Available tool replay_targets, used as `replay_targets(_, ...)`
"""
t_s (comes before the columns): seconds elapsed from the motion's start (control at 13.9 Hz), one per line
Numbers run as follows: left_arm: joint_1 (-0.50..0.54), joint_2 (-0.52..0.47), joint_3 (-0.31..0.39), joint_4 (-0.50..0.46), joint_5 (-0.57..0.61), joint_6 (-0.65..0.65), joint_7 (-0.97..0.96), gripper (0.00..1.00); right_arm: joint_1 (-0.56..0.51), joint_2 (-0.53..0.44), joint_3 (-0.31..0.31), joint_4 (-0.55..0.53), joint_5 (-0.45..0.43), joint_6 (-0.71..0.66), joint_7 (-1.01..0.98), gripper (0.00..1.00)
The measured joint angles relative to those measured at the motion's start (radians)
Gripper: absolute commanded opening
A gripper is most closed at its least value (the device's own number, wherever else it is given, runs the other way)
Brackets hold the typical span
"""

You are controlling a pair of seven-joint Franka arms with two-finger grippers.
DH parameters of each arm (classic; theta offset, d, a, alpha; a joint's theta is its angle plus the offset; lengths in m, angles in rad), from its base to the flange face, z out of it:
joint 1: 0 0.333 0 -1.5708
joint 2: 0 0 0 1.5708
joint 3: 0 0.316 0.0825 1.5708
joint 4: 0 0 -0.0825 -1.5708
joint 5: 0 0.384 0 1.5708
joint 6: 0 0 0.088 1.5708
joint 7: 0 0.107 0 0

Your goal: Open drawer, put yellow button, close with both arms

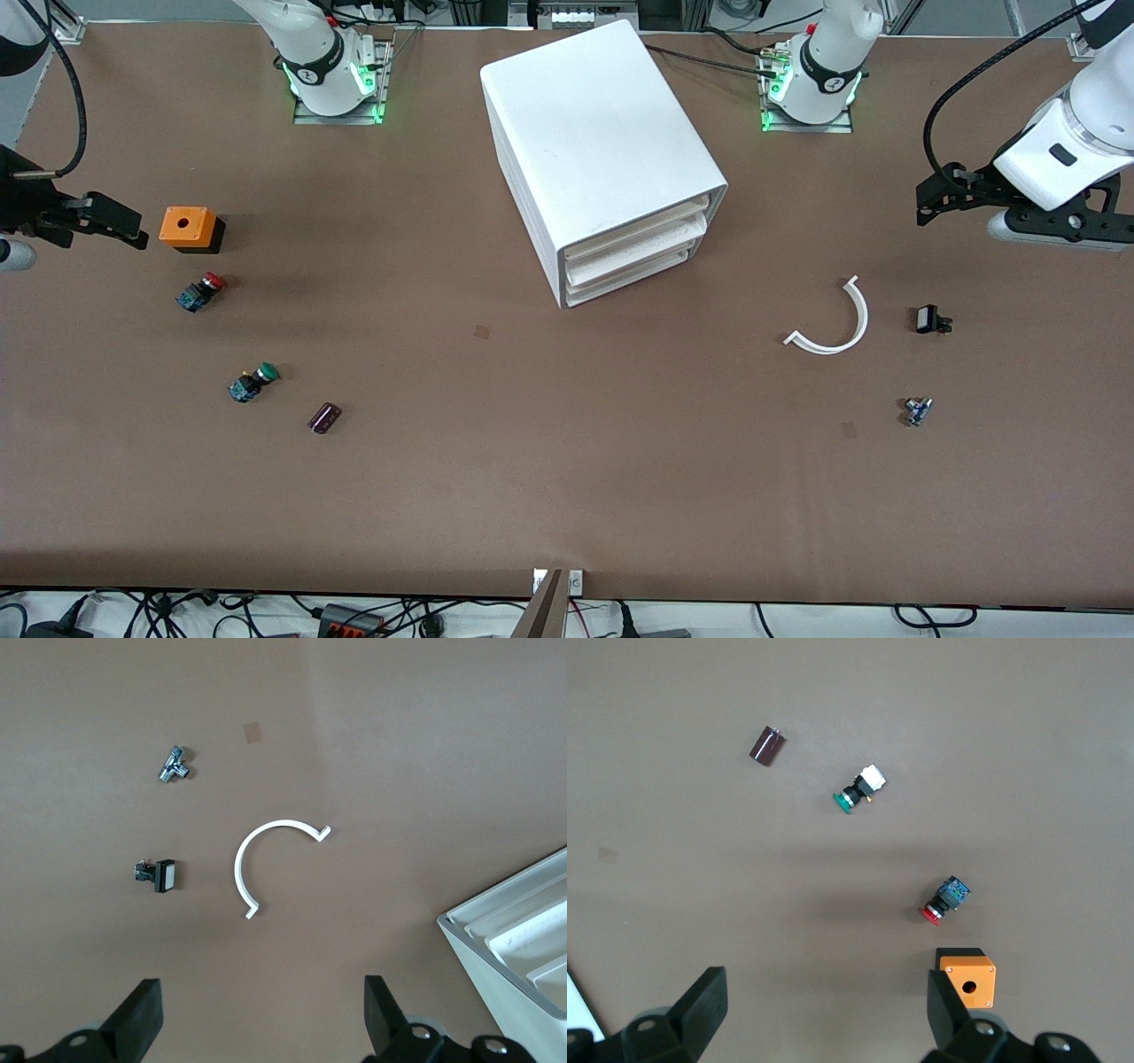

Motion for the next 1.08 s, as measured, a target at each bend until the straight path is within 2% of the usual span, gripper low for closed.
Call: replay_targets(1.08,-0.008,0.0,-0.011,0.0,0.0,0.0,0.001,1.0,0.0,0.0,0.001,0.0,0.0,-0.007,0.001,1.0)
